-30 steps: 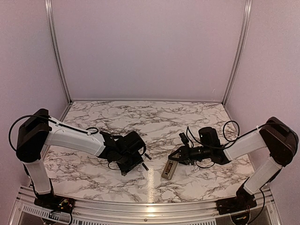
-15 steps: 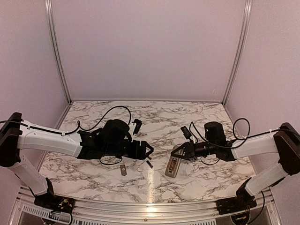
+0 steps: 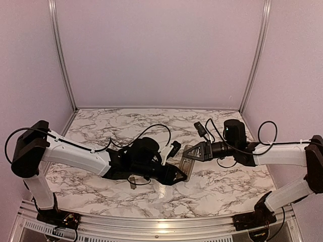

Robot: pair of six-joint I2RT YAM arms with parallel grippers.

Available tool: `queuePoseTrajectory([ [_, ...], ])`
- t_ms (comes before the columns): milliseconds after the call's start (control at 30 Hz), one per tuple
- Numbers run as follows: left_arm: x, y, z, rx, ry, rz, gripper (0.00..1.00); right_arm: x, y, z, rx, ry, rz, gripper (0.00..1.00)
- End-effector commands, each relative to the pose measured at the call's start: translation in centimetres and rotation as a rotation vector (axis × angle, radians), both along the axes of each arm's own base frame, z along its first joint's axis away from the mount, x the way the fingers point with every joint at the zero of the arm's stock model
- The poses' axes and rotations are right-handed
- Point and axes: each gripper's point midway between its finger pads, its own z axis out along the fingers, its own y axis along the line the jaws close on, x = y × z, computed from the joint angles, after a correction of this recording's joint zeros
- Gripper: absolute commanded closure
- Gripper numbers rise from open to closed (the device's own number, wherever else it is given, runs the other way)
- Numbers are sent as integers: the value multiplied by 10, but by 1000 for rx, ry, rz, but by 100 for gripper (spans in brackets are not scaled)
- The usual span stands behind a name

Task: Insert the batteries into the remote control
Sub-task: Adjust the remote control without batteries.

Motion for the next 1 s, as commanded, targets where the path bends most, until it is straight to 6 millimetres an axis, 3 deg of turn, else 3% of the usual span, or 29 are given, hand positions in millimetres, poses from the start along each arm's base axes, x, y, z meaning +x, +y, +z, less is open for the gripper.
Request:
queuePoseTrajectory([
  [0, -1, -15, 22, -160, 56, 6, 68, 7, 3, 21, 57, -16, -8, 94],
  [133, 1, -19, 27, -245, 112, 36, 76, 9, 4, 24, 87, 9, -22, 87],
  [300, 8, -18, 34, -345, 194, 54, 78, 9, 5, 26, 119, 27, -25, 83],
  [533, 13, -13, 43, -501, 310, 59, 81, 10, 4, 26, 141, 39, -41, 90],
  [600, 13, -12, 43, -516, 325, 57, 72, 12, 4, 27, 140, 39, -47, 95],
  [767, 25, 11, 40, -428, 242, 79, 32, 17, 0, 19, 106, 61, -60, 100],
  [967, 52, 60, 21, 97, -212, 23, 12, 15, -19, -6, 9, 110, -70, 100],
])
